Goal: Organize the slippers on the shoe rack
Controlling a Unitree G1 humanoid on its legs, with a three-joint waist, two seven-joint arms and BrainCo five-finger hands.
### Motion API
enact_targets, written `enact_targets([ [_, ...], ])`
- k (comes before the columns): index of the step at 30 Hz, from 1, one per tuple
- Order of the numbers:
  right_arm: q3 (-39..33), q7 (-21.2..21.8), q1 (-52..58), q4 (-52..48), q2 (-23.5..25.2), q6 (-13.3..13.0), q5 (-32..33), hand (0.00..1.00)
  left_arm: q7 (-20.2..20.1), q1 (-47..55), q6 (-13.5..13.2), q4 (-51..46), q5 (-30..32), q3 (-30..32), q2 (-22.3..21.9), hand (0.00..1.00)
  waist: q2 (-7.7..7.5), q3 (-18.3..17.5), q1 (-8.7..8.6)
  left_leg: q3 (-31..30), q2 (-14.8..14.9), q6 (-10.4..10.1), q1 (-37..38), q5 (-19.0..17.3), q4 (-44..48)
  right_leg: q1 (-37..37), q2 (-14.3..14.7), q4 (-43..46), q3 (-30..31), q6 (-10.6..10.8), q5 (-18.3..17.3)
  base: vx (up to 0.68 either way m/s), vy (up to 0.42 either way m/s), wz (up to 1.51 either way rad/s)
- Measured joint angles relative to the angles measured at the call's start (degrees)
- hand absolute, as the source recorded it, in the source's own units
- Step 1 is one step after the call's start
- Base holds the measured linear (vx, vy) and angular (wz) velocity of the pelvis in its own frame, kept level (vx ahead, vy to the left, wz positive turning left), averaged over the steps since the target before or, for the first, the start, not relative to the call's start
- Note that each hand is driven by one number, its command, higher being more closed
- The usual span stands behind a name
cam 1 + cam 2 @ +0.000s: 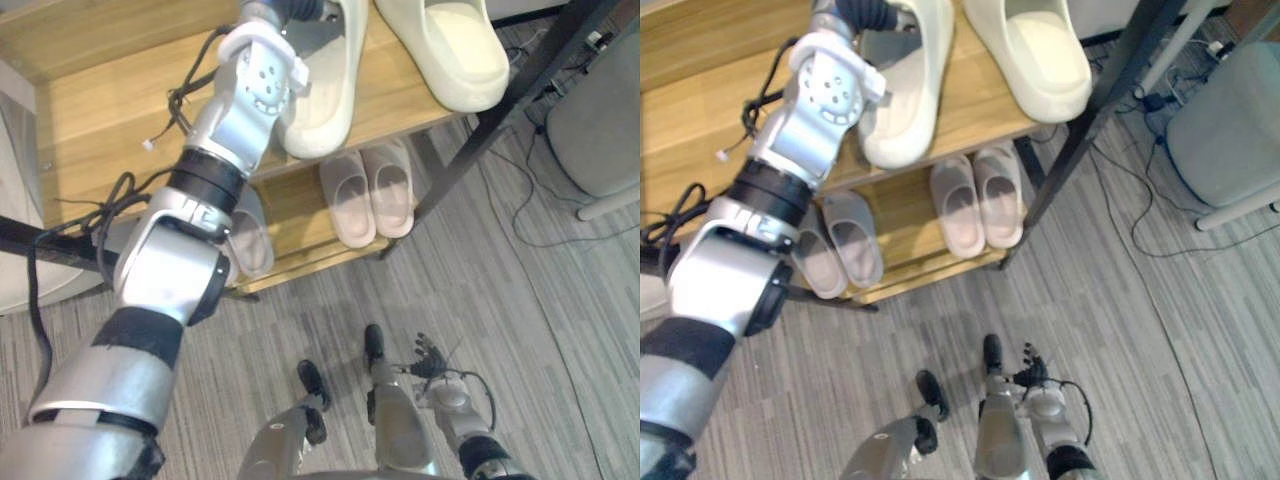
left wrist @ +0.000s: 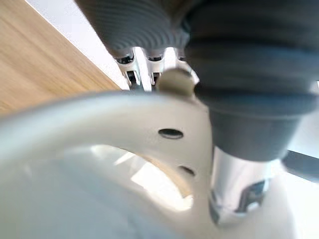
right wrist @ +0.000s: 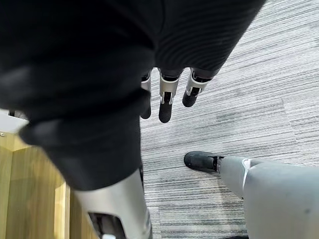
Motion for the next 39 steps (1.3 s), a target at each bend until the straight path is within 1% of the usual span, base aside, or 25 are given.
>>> enact_targets([
  [6, 0.31, 0.0, 0.43, 0.0, 0.01, -0.01, -0.01, 0.0, 0.04, 0.0, 0.03, 0.03, -0.15, 0.47, -0.08, 0.0, 0.06, 0.46, 0.01, -1.11, 0.12, 0.14, -0.85, -0.77, 2.03, 0.62, -0.18, 0.0, -0.85, -0.16, -0.13, 0.02, 0.01, 0.09],
  [13, 1.45, -0.01, 0.45, 0.0, -0.03, 0.0, -0.02, 0.0, 0.17, 0.41, 0.03, -0.51, -2.83, 0.53, -0.63, 0.0, 0.14, 0.5, 0.19, -1.87, 0.19, 0.13, -1.03, -0.82, 2.73, 1.13, -0.27, 0.01, -1.79, -0.36, -0.27, 0.02, 0.003, 0.07],
  [14, 1.95, 0.02, 0.55, 0.0, 0.02, 0.0, -0.02, 0.0, 0.28, 1.22, 0.01, -2.23, -4.35, 0.9, -1.08, 0.0, 0.29, 0.59, 0.27, -2.27, 0.19, 0.14, -1.01, -0.81, 2.83, 1.43, -0.28, 0.01, -2.23, -0.3, -0.23, 0.03, 0.007, 0.13],
  [17, 1.98, 0.03, 0.79, 0.05, 0.26, 0.01, -0.02, 0.0, 0.9, 3.21, -0.26, -5.47, -6.19, 1.17, -1.56, 0.0, 0.59, 0.64, 0.47, -2.92, 0.2, 0.13, -0.83, -0.8, 2.98, 2.02, -0.29, 0.01, -2.91, -0.28, -0.29, 0.02, 0.006, 0.12],
  [18, 2.0, 0.04, 0.88, 0.14, 0.24, 0.03, -0.03, 0.0, 1.24, 4.34, -0.47, -7.14, -7.47, 1.68, -2.02, 0.0, 0.66, 0.61, 1.06, -3.07, 0.2, 0.13, -0.72, -0.79, 3.02, 2.23, -0.29, 0.01, -3.1, -0.28, -0.29, 0.02, 0.002, 0.07],
  [20, 2.1, 0.05, 1.22, 0.25, 0.3, 0.23, -0.03, 0.0, 1.37, 7.67, -0.69, -11.6, -9.3, 2.59, -2.51, 0.0, 0.91, 0.56, 1.67, -3.4, 0.19, 0.13, 0.15, -0.78, 2.9, 3.11, -0.29, 0.01, -3.57, -0.23, -0.46, 0.03, 0.003, 0.06],
  [21, 2.15, 0.05, 1.37, 0.24, 0.31, 0.24, -0.03, 0.0, 1.41, 8.27, -0.78, -12.34, -9.65, 2.64, -2.56, 0.0, 1.02, 0.49, 1.75, -3.52, 0.2, 0.12, 0.24, -0.78, 2.9, 3.26, -0.29, 0.01, -3.64, -0.26, -0.5, 0.04, 0.009, 0.18],
  [22, 2.45, 0.14, 2.1, 0.49, 0.39, 0.32, -0.07, 0.0, 1.43, 10.52, -1.25, -15.23, -11.36, 2.72, -3.19, 0.0, 1.42, 0.37, 2.07, -4.31, 0.08, 0.1, 0.92, -0.76, 2.79, 4.35, -0.4, 0.01, -4.33, 0.08, -0.94, 0.02, 0.007, 0.18],
  [23, 2.46, 0.19, 2.29, 0.66, 0.44, 0.34, -0.16, 0.0, 1.48, 11.04, -1.41, -15.83, -11.78, 2.74, -3.47, 0.0, 1.49, 0.33, 2.2, -4.53, 0.06, 0.1, 1.11, -0.76, 2.75, 4.62, -0.43, 0.01, -4.56, 0.21, -1.05, 0.03, 0.008, 0.27],
  [25, 2.63, 0.23, 2.92, 2.24, 0.68, 0.39, -0.46, 0.0, 2.37, 13.41, -2.29, -18.64, -15.39, 2.84, -4.74, 0.0, 2.16, -0.17, 3.34, -5.27, 0.0, 0.01, 1.29, -0.58, 2.58, 5.12, -0.51, 0.01, -5.38, 0.11, -1.37, 0.03, 0.0, 0.17],
  [26, 2.69, 0.22, 2.91, 2.41, 0.69, 0.43, -0.46, 0.0, 2.38, 13.58, -2.39, -18.85, -15.79, 2.94, -4.79, 0.0, 2.21, -0.21, 3.42, -5.31, -0.02, 0.02, 1.29, -0.54, 2.54, 5.12, -0.52, 0.01, -5.42, 0.11, -1.38, 0.04, -0.001, 0.12],
  [27, 3.13, 0.25, 2.96, 2.92, 0.69, 0.79, -0.52, 0.0, 2.43, 15.61, -3.18, -20.58, -18.22, 4.0, -5.11, 0.0, 2.82, -0.58, 3.7, -5.63, -0.15, 0.04, 1.33, -0.29, 2.18, 5.16, -0.64, 0.01, -5.77, 0.18, -1.38, 0.04, 0.001, 0.14],
  [28, 3.23, 0.2, 2.93, 2.97, 0.71, 1.01, -0.53, 0.0, 2.42, 17.57, -3.71, -21.99, -20.86, 4.69, -5.66, 0.0, 3.1, -0.75, 3.77, -6.11, -0.38, 0.1, 1.98, 0.31, 1.24, 5.65, -0.79, 0.01, -6.3, 0.36, -1.41, 0.05, 0.001, 0.17],
  [31, 4.17, 0.03, 2.94, 3.5, 0.75, 1.14, -0.53, 0.0, 2.42, 21.35, -4.54, -24.99, -24.69, 4.75, -7.26, 0.0, 3.19, -0.85, 4.03, -7.03, -0.48, 0.02, 3.16, 0.6, 0.55, 6.98, -0.83, 0.01, -7.23, 0.71, -1.79, 0.04, -0.003, 0.19],
  [32, 4.23, -0.04, 2.91, 4.38, 0.78, 1.25, -0.53, 0.0, 2.41, 23.85, -5.4, -26.49, -27.85, 4.66, -8.29, 0.0, 3.38, -1.64, 4.34, -7.61, -0.56, -0.05, 3.2, 0.72, 0.34, 7.19, -0.91, 0.01, -7.82, 0.93, -1.99, 0.04, -0.007, 0.18],
  [34, 4.26, -0.07, 2.91, 4.78, 0.82, 1.65, -0.52, 0.0, 2.42, 26.37, -5.93, -28.51, -30.84, 4.6, -9.09, 0.0, 3.4, -2.05, 4.7, -7.88, -0.69, -0.11, 3.71, 1.29, -0.6, 7.41, -0.96, 0.01, -8.07, 1.06, -2.09, 0.05, -0.012, 0.12],
  [35, 4.33, -0.11, 2.9, 5.15, 0.84, 1.85, -0.54, 0.0, 2.43, 28.94, -6.55, -30.69, -33.0, 3.92, -9.62, 0.0, 3.42, -2.07, 5.15, -8.15, -0.77, -0.16, 4.49, 1.65, -1.37, 7.94, -0.98, 0.01, -8.32, 1.12, -2.19, 0.05, -0.013, 0.09],
  [37, 4.61, -0.15, 2.89, 5.46, 0.84, 2.23, -0.53, 0.0, 2.32, 31.38, -6.92, -32.99, -34.85, 2.53, -10.19, 0.0, 3.41, -2.09, 5.69, -8.37, -0.76, -0.21, 5.02, 1.69, -1.5, 8.46, -0.97, 0.01, -8.56, 1.2, -2.31, 0.04, -0.012, 0.08],
  [39, 5.31, -0.22, 2.89, 6.06, 0.95, 2.36, -0.54, 0.0, 2.19, 34.46, -7.35, -35.06, -37.11, 0.55, -10.83, 0.0, 3.38, -2.99, 5.87, -8.64, -0.8, -0.23, 5.14, 1.8, -1.74, 8.61, -1.0, 0.01, -8.8, 1.24, -2.41, 0.06, -0.012, 0.08],
])
